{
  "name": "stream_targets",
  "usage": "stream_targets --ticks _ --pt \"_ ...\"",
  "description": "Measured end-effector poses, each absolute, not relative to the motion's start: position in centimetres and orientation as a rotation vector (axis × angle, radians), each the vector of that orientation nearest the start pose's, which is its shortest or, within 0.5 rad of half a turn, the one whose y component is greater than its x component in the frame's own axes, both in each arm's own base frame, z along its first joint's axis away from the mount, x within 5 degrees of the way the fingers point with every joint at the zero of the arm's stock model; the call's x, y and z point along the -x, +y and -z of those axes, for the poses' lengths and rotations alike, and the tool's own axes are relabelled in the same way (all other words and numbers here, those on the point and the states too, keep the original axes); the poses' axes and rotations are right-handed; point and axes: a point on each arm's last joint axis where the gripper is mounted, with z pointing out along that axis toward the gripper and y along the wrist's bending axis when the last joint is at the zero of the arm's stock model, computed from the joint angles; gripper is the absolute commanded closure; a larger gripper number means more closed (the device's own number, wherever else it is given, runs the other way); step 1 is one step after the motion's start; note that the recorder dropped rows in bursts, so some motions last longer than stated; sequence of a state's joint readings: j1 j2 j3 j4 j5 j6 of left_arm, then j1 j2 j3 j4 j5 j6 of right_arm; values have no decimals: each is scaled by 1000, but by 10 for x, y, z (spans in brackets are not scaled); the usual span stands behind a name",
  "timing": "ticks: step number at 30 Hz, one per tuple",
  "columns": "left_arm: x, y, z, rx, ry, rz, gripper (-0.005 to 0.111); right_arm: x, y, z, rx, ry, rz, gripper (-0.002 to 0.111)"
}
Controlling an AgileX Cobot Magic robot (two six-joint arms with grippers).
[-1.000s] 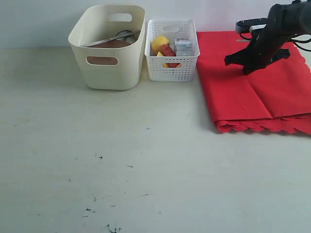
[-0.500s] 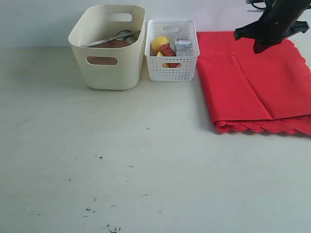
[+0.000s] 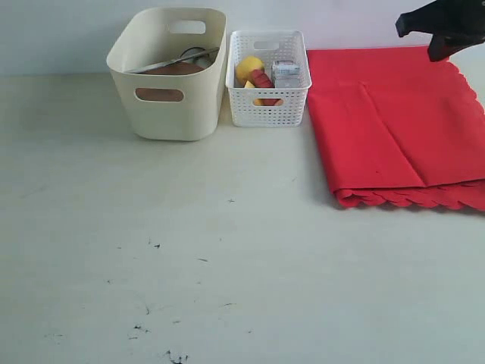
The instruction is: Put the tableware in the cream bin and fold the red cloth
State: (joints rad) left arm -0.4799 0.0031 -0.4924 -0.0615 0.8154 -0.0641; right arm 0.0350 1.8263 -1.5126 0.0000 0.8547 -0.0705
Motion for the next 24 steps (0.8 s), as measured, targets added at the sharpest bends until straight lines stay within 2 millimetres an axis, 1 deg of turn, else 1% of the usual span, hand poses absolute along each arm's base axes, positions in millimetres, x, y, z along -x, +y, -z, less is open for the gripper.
stream_targets --ticks 7,13,14,16,20,24 --pt "-2 -6 -296 -372 1794 456 107 -354 12 -308 136 2575 13 108" --pt "-2 -6 -296 -372 1794 456 107 -307 11 -343 130 2469 15 108" --pt "-2 -6 -296 -372 1794 456 107 -297 10 -351 129 2437 16 108" --pt "-2 -6 -296 -372 1794 456 107 -283 10 -360 126 2394 17 108" --pt "-2 -6 -296 -372 1794 456 107 -249 9 -379 121 2297 18 108" --pt "-2 -6 -296 -372 1794 456 107 -216 8 -392 117 2209 20 108"
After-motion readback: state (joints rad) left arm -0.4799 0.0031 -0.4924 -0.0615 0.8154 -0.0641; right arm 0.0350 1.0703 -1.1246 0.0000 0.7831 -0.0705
